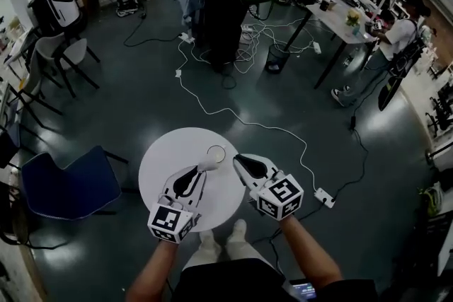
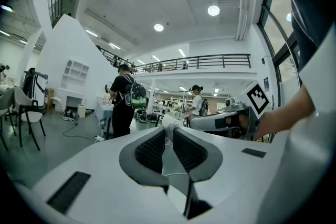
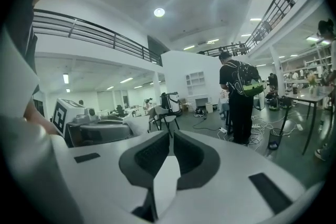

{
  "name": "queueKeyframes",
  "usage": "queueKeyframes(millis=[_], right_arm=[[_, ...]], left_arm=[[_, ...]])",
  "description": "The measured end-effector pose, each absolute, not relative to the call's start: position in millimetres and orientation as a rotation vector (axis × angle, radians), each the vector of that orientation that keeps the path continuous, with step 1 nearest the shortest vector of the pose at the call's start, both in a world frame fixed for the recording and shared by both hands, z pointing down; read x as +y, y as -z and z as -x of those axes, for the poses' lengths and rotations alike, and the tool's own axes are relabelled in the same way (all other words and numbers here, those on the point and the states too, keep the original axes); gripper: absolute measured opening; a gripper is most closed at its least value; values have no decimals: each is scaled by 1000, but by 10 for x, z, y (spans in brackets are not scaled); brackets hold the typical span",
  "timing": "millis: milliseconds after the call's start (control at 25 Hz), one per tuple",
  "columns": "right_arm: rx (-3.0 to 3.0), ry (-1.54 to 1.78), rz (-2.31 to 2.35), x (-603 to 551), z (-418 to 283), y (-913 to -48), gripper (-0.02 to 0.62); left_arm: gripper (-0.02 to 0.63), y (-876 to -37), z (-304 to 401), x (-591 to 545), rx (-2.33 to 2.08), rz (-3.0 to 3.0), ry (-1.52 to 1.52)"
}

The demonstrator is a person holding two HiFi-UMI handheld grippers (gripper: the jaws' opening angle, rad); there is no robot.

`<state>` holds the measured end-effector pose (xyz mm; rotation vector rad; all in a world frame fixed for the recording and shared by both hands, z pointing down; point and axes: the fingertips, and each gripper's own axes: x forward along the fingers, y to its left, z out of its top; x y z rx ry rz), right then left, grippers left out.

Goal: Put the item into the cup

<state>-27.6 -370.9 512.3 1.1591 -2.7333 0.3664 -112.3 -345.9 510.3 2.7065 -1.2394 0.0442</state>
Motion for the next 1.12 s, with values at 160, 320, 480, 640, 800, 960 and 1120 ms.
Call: queueKeyframes(millis=[160, 320, 480, 640, 800, 960, 1120], right_arm=[[-2718, -414, -1124, -3792, 330, -5446, 18], [-2699, -443, -1085, -4016, 357, -5761, 18], [-2683, -474, -1072, -4222, 371, -6042, 18], [-2664, -496, -1084, -4341, 265, -6351, 18], [-2635, -489, -1075, -4491, 269, -6635, 18], [-2613, -509, -1085, -4713, 239, -6747, 18], [-2589, -555, -1102, -4793, 68, -6903, 18]], left_arm=[[58, -5384, 1211, -3594, -1263, -2667, -79], [58, -5677, 1245, -3881, -1269, -2641, -110], [58, -5968, 1263, -4123, -1268, -2620, -138], [58, -6287, 1182, -4303, -1269, -2597, -161], [58, -6593, 1192, -4529, -1264, -2566, -169], [58, -6774, 1193, -4843, -1257, -2535, -186], [58, -6952, 1030, -5015, -1240, -2522, -208]])
